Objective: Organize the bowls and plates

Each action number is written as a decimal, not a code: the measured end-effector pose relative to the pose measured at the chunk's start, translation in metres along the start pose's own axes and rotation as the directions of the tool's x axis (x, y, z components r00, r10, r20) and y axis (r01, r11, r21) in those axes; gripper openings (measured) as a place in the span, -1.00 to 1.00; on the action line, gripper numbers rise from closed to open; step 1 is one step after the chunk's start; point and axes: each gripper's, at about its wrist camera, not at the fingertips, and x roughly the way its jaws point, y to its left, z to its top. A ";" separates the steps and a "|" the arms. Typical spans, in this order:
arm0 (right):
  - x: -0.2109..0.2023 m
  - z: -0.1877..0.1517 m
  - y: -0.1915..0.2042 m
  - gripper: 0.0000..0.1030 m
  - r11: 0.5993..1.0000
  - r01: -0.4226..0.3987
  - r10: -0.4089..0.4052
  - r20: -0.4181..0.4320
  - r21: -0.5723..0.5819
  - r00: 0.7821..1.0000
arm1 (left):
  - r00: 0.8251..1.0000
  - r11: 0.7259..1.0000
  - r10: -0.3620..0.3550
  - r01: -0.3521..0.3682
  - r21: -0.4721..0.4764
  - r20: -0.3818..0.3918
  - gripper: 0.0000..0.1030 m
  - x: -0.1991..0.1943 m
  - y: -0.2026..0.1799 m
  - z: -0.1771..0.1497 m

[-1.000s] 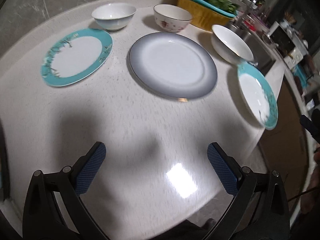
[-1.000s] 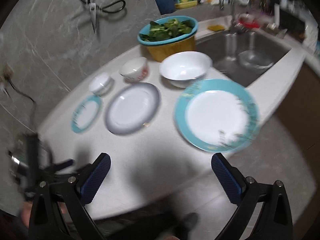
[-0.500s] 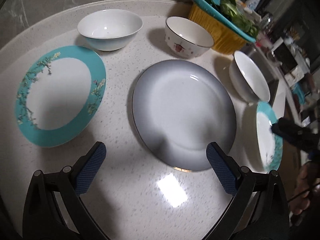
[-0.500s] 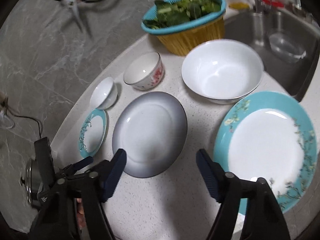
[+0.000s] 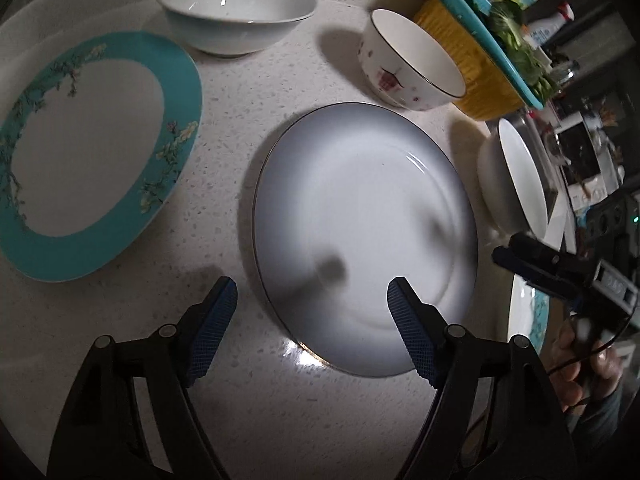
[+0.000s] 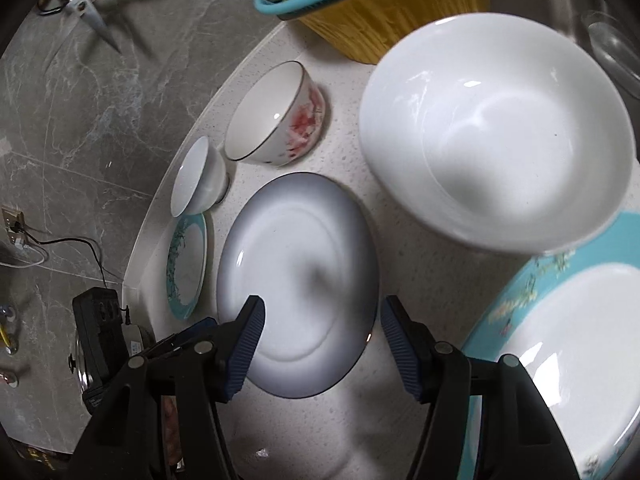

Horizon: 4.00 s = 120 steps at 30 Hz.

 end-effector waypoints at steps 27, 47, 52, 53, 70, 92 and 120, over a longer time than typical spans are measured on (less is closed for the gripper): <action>0.018 0.012 -0.001 -0.05 0.989 0.143 -0.143 -0.020 0.024 0.990 | 1.000 1.000 -0.016 0.016 -0.013 0.008 0.05 0.012 0.007 0.034; 0.031 0.020 0.012 -0.46 0.950 0.304 -0.309 -0.074 -0.070 0.948 | 1.000 0.999 0.031 -0.031 0.028 -0.003 -0.36 0.014 0.006 0.036; 0.029 0.022 0.014 -0.48 0.946 0.311 -0.318 -0.077 -0.088 0.945 | 0.998 0.998 0.054 -0.053 0.046 -0.015 -0.44 0.014 0.007 0.038; 0.028 0.022 0.013 -0.48 0.946 0.311 -0.318 -0.076 -0.088 0.945 | 0.998 0.998 0.056 -0.055 0.042 -0.015 -0.45 0.014 0.007 0.038; 0.035 0.015 0.024 -0.49 0.946 0.311 -0.318 -0.067 -0.096 0.946 | 0.999 0.999 0.047 -0.047 0.004 -0.005 -0.61 0.006 0.013 0.034; 0.008 0.000 0.050 -0.49 0.930 0.324 -0.328 0.004 -0.177 0.945 | 0.998 0.998 0.054 -0.056 0.034 0.043 -0.60 -0.039 -0.001 -0.007; 0.045 -0.109 0.088 -0.49 0.912 0.315 -0.338 -0.044 -0.261 0.940 | 0.997 0.996 0.083 -0.083 0.014 0.011 -0.59 -0.069 0.084 -0.140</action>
